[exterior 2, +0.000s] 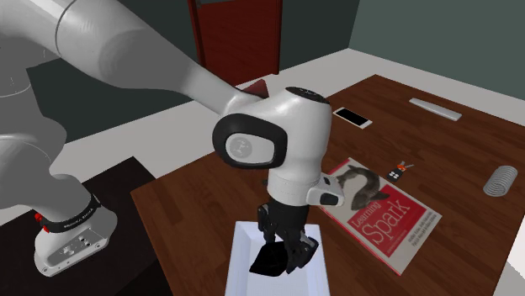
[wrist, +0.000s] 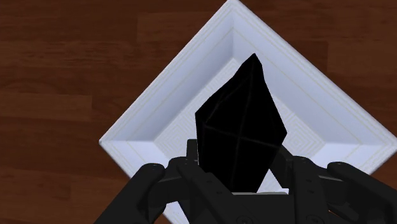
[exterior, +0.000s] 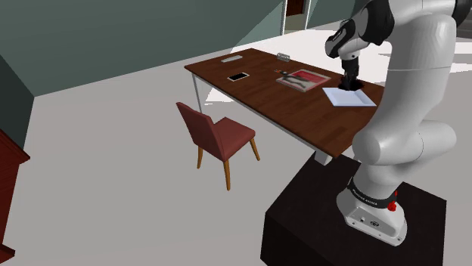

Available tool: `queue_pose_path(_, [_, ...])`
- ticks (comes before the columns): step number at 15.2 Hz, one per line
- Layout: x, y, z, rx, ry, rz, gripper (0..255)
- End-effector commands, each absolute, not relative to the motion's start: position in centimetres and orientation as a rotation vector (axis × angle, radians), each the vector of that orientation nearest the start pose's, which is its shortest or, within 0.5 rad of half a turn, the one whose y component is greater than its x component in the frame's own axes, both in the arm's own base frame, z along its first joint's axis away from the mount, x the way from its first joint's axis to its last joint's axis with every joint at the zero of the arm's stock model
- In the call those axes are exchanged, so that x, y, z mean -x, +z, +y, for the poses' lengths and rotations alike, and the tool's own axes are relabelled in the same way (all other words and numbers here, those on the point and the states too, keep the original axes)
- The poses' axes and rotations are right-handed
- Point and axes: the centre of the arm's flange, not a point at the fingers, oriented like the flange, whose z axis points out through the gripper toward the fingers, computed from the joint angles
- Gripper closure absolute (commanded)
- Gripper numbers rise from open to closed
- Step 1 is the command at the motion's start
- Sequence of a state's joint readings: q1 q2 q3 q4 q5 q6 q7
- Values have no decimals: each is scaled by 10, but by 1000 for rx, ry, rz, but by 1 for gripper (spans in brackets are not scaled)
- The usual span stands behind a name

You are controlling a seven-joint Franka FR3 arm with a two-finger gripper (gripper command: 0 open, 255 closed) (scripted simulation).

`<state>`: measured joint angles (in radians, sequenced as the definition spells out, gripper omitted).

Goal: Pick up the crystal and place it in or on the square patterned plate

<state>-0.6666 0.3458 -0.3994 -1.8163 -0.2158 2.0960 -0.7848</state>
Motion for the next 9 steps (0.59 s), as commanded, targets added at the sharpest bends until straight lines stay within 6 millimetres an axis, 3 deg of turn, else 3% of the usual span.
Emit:
queue_pose_path(1, [-310,352,-548,3255,460,244,255])
queue_pose_path(6, [-310,325,-548,3255,460,244,255])
queue_pose_path(9, [-310,325,-548,3255,460,244,255])
